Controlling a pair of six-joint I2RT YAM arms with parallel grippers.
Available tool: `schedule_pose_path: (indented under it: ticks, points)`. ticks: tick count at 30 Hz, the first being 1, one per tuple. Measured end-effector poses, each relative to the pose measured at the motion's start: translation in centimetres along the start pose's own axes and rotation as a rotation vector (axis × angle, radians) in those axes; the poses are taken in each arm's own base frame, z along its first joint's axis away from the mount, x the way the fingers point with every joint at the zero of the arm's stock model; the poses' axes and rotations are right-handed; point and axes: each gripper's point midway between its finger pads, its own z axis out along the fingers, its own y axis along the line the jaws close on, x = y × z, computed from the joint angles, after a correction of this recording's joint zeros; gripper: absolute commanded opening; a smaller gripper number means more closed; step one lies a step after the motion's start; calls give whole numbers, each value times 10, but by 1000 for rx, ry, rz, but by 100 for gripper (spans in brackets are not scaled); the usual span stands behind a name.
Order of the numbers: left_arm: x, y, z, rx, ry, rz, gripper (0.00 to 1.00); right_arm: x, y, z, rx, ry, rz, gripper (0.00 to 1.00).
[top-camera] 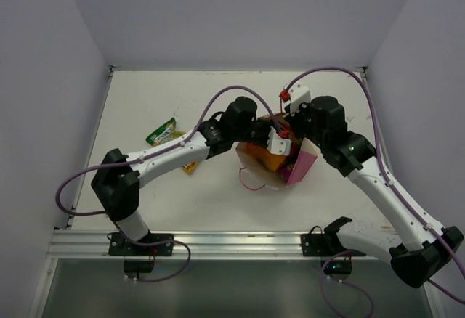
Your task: Take the snacks out of the paper bag
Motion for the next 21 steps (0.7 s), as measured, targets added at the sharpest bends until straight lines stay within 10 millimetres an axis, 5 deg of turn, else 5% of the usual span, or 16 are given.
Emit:
schedule_pose_path:
  ticks: [5,9,12,16,21]
  points:
    - [-46,19,-53,-80,-54,37,0,2,-7,2,47,1,3,0]
    - [-93,40,-116,-204,-110,66,0,6,-16,3,93,12,10,0]
    - [-101,54,-162,-355,-74,40,0,7,-25,2,131,20,22,0]
    - [-60,74,-212,-565,63,-101,0,10,-30,1,160,29,36,0]
    - [53,80,-246,-757,367,-305,0,11,-31,1,169,31,47,0]
